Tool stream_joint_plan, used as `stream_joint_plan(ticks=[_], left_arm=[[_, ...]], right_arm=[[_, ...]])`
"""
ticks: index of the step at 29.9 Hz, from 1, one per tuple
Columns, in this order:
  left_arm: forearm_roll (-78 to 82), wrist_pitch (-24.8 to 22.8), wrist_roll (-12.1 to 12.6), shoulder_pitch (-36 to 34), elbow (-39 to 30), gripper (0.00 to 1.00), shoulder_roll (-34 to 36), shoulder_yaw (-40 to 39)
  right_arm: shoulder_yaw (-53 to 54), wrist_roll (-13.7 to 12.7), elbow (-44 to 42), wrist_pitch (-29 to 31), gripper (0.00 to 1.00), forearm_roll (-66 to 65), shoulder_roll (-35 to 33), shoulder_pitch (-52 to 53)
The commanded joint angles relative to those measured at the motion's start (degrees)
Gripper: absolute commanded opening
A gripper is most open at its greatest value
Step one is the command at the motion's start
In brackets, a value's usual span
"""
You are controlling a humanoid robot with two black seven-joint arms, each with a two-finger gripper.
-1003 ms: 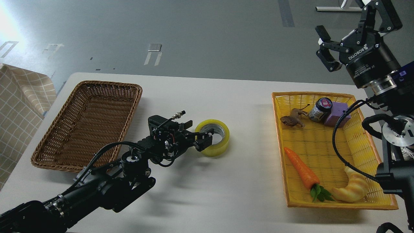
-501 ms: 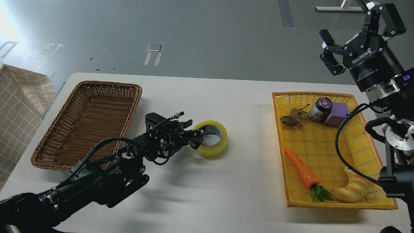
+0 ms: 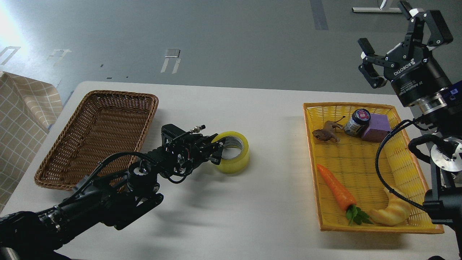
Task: Place and transfer tape with both arms
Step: 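Close the left gripper on the tape roll's rim, then lift the tape roll and carry it over the wicker basket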
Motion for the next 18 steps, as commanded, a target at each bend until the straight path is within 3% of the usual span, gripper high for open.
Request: stream_joint_plan(ticks=[1,4,6,7,18], left_arm=[[0.0,0.1,0.1,-0.8,-0.1,0.23,0.0,-0.1],[0.0,0.1,0.1,-1.4,-0.3,0.19,0.0,-0.1],[0.0,0.1,-0.1,-1.6,-1.0,0.04,0.1,-0.1],[0.0,0.1,-0.1,-1.7,-1.2,0.03,0.1,-0.1],[0.0,-0.6,-0.2,-3.6,-2.2,0.02,1.6,-0.1]], right_arm=[[0.0,0.0,-0.2,-0.2,1.0,0.0,0.0,-0.1],[0.1,0.0,-0.2,-0.2,1.0,0.0,0.0,-0.1],[0.0,0.0,-0.2,-0.2,1.0,0.0,0.1,-0.1],[0.0,0.0,-0.2,-0.2,1.0,0.0,0.1,-0.1],[0.0,-0.1,-0.3,-0.2,1.0,0.0,0.1,-0.1]])
